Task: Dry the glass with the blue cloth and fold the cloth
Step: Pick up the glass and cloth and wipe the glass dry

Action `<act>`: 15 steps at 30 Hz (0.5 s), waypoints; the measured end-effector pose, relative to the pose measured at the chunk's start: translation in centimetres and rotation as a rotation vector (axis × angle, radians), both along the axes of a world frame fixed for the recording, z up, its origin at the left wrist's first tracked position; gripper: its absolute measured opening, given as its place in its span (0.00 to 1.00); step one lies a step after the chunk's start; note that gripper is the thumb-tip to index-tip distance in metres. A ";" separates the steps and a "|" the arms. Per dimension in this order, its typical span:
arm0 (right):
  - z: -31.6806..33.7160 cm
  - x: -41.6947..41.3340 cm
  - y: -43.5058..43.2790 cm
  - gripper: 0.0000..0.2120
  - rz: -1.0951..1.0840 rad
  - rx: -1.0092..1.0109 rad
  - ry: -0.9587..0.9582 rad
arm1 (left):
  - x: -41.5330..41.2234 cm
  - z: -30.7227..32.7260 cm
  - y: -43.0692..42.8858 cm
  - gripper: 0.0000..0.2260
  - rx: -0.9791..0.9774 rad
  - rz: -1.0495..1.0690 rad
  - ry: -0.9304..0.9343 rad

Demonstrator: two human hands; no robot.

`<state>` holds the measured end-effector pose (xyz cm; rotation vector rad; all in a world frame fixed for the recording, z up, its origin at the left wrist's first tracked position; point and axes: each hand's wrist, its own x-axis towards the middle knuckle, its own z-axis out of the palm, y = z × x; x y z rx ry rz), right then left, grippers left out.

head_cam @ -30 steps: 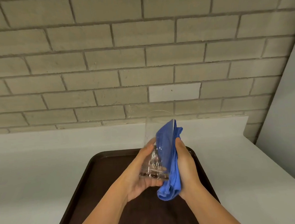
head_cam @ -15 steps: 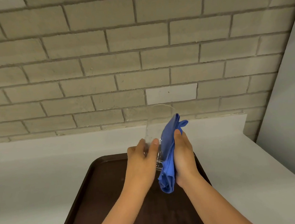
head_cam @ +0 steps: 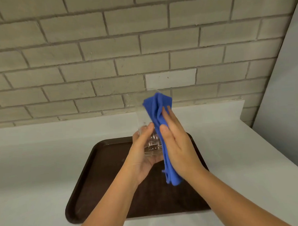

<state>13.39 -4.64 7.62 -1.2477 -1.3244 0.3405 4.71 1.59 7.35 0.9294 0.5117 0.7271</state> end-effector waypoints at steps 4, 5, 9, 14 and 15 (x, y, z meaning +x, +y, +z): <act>-1.6 -0.5 -1.3 0.22 -0.080 0.032 -0.426 | -1.0 -1.5 -0.4 0.13 -0.168 -0.215 -0.223; -1.3 -0.3 -1.1 0.22 -0.088 0.033 -0.475 | -1.1 -1.9 -0.5 0.14 -0.192 -0.243 -0.263; 1.2 0.9 1.0 0.20 -0.077 0.040 -0.280 | -1.0 -2.2 -0.8 0.22 -0.181 -0.312 -0.279; 1.3 1.5 2.6 0.18 -0.058 -0.070 0.425 | -1.1 -2.3 -0.5 0.31 -0.190 -0.304 -0.240; 1.0 1.5 2.6 0.15 -0.028 -0.116 0.631 | -1.2 -2.1 -0.4 0.31 -0.174 -0.313 -0.213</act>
